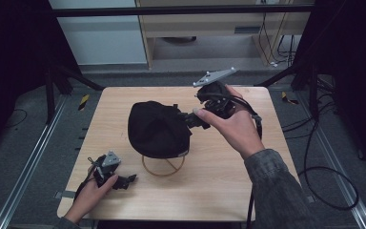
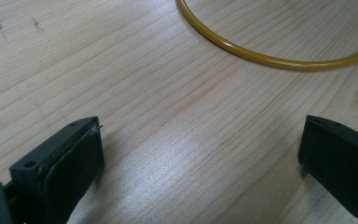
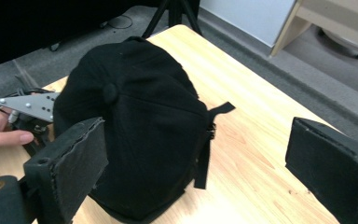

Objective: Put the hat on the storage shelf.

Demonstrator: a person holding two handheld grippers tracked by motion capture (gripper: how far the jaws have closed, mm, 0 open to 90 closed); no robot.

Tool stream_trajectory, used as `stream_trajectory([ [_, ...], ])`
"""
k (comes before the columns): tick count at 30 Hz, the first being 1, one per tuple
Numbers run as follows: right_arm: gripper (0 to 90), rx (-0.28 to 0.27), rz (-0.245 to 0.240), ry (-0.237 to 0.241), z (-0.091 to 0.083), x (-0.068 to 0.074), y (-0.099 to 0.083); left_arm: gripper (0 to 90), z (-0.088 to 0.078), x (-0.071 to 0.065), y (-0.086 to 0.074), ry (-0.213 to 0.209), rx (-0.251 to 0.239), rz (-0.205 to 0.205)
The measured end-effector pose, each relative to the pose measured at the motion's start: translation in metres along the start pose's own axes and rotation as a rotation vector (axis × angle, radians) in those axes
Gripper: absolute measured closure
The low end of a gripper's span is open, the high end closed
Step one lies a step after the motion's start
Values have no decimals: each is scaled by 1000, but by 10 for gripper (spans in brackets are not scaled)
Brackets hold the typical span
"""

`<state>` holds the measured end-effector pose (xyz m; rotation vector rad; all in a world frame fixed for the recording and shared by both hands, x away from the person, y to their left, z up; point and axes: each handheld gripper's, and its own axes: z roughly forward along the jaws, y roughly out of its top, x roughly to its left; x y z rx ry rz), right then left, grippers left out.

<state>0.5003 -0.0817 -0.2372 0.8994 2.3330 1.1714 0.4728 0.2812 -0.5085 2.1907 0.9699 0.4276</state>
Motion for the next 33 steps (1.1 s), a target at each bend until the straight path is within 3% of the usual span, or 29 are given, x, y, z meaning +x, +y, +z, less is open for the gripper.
stream_trajectory([
  [6, 55, 5, -7, -25, -3, -1, -11, 0, 0, 0, 0, -2, -1, 0],
  [11, 60, 23, -17, -108, -5, -2, -20, 0, 0, 0, 0, -2, -2, 0],
  [14, 60, 24, -8, -99, -6, -2, -27, 0, 0, 0, 0, -2, -2, 0],
  [18, 53, 46, -31, -135, -7, 0, -39, 0, 0, 0, 0, -1, -2, 0],
  [22, 53, 51, -22, -136, -9, -2, -54, 0, 0, 0, 0, -1, -3, 0],
  [27, 64, 90, -4, -155, -9, -11, -81, 0, 0, 0, 0, -2, -3, -1],
  [33, 121, 76, 5, -183, -16, -21, -102, 0, 0, 0, 0, -2, 0, 3],
])
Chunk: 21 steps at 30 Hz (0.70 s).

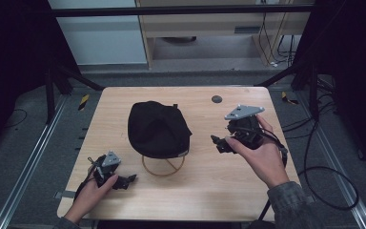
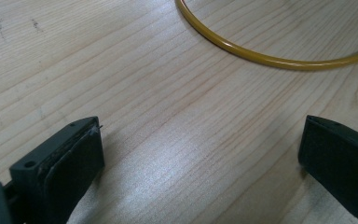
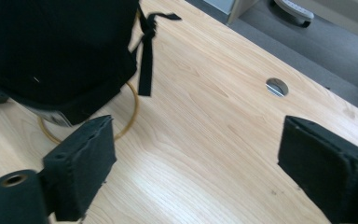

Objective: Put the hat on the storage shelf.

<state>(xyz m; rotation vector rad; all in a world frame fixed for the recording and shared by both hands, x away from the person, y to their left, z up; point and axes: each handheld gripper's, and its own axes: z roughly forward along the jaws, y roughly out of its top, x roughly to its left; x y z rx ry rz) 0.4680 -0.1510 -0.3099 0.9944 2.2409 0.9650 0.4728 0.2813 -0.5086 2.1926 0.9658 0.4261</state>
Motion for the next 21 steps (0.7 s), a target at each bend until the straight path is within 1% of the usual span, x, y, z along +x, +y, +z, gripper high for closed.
stream_trajectory([
  [3, 126, 9, 30, 5, 2, -6, -14, 0, 0, 0, 0, -1, -1, 0],
  [5, 129, 1, 58, 6, 5, -9, -25, 0, 0, 0, 0, 0, 0, 0],
  [8, 132, 2, 80, 2, 9, -11, -39, 0, 0, 0, 0, -2, 0, 0],
  [11, 132, 7, 103, 13, 13, -12, -53, 0, 0, 0, 0, 0, 0, 0],
  [13, 132, 9, 101, 11, 16, -12, -60, 0, 0, 0, 0, 0, 0, 0],
  [14, 132, 9, 112, 13, 17, -11, -63, 0, 0, 0, 0, -2, 0, 0],
  [18, 132, 9, 126, 9, 21, -11, -74, 0, 0, 0, 0, 0, 0, 0],
  [21, 132, 21, 136, 11, 25, -10, -82, 0, 0, 0, 0, -2, -1, 0],
])
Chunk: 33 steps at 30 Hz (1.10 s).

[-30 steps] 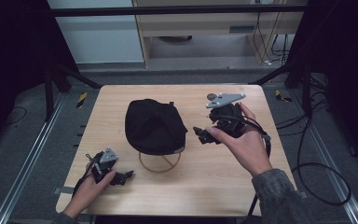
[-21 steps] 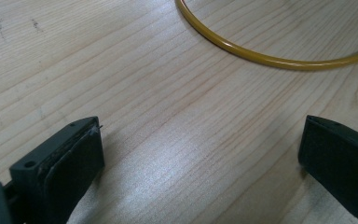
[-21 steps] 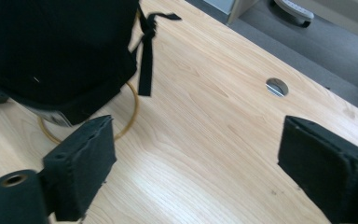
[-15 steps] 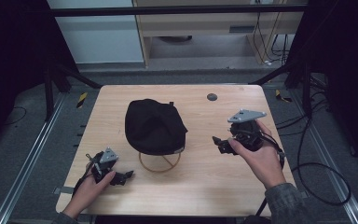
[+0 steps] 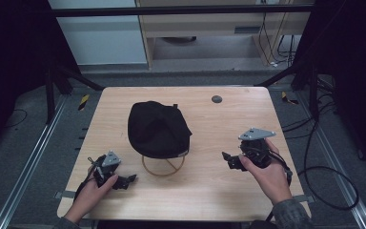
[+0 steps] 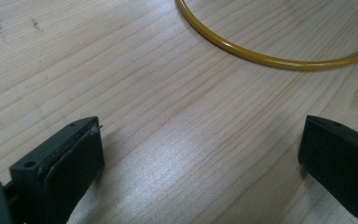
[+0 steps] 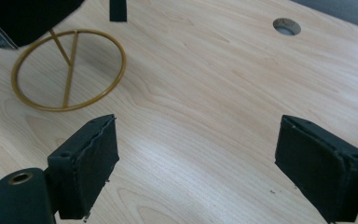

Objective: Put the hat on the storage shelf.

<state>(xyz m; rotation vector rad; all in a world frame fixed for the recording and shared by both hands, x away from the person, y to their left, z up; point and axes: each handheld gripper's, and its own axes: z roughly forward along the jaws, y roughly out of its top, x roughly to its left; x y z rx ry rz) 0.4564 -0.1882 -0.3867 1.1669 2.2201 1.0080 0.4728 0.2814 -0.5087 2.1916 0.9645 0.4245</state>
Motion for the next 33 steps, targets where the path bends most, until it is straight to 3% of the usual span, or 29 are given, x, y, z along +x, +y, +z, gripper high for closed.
stream_trajectory([
  [10, 155, 28, 25, 6, 26, 1, -36, 0, 0, 0, 0, -1, 0, 0],
  [12, 166, 23, 47, 22, 33, 4, -45, 0, 0, 0, 0, 1, 1, 0],
  [14, 166, 38, 39, 29, 41, 6, -50, 0, 0, 0, 0, 0, 1, 0],
  [26, 164, 83, 98, 35, 79, 10, -62, 0, 0, 0, 0, 1, 0, 0],
  [33, 153, 38, 172, -10, 93, -3, -64, 0, 0, 0, 0, 0, 1, 0],
])
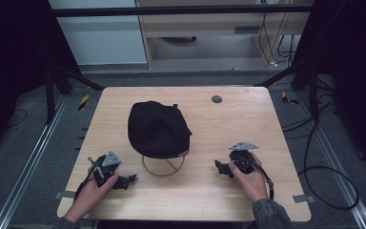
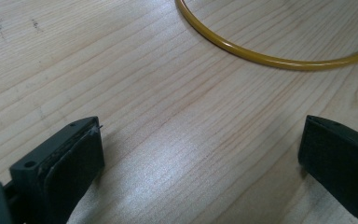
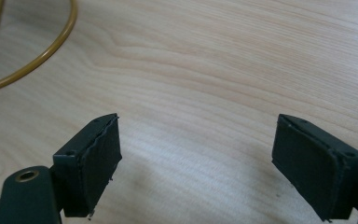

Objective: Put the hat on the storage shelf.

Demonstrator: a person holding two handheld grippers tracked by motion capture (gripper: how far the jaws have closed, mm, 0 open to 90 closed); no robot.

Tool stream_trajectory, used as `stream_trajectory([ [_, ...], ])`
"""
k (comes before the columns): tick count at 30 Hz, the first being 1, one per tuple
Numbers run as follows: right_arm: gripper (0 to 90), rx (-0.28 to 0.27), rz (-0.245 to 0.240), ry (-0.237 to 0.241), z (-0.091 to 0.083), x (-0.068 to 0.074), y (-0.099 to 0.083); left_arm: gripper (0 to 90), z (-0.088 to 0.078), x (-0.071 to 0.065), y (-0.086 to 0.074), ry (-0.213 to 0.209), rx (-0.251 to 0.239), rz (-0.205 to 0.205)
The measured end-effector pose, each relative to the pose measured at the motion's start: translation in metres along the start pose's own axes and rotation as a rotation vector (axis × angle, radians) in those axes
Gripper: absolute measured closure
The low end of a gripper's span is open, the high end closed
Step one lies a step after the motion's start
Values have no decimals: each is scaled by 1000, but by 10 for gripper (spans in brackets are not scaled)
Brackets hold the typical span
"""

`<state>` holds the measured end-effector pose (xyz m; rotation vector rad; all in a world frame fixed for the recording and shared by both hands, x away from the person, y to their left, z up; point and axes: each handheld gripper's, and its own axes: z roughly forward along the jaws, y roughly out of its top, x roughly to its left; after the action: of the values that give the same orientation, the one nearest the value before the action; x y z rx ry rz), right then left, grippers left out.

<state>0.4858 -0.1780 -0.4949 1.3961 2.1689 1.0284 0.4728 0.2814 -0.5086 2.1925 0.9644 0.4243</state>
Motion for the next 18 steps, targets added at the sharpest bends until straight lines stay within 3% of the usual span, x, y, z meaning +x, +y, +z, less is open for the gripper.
stream_trajectory([
  [6, 129, 15, 58, 1, 10, -5, -3, 0, 0, 0, 0, -1, 0, 0],
  [10, 99, 3, 32, -37, 15, -2, -3, 0, 0, 0, 0, 0, -1, 0],
  [13, 64, 12, -34, -85, 20, 6, -4, 0, 0, 0, 0, 1, -1, 0],
  [18, 51, 14, -27, -90, 21, 8, -4, 0, 0, 0, 0, 1, -2, 0],
])
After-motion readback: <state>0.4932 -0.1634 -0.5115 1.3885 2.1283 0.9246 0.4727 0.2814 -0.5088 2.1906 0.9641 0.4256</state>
